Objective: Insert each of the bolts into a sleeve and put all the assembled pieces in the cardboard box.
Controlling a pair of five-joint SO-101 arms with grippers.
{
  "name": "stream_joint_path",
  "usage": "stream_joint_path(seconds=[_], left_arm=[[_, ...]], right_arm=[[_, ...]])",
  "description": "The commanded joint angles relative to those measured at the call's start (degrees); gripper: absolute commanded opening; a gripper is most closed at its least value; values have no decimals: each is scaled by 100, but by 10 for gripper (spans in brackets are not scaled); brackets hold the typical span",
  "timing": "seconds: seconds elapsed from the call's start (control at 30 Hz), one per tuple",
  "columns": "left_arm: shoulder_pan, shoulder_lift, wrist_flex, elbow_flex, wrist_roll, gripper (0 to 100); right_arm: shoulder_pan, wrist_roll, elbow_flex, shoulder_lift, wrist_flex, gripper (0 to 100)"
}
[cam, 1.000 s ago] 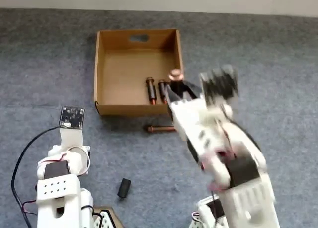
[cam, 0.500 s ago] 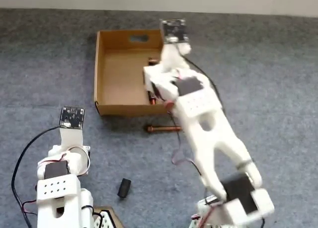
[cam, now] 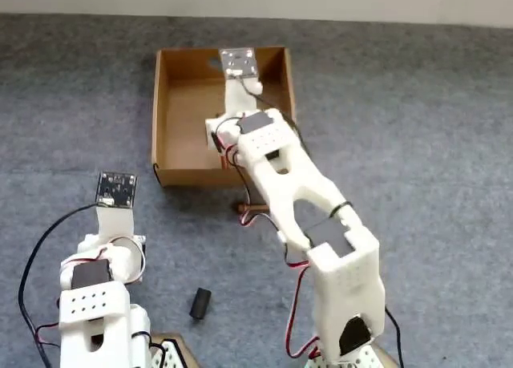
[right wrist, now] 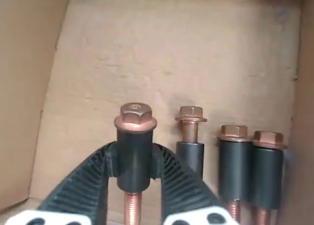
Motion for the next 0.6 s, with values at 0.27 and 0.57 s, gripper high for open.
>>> stream_joint_path(seconds=[0.27, 0.57], left_arm=[[92, -4, -62, -13, 26, 20], [92, -4, -62, -13, 26, 20]], right_arm=[[-374, -53, -374, -40, -127, 7], [-154, -26, -602, 620, -127, 7]])
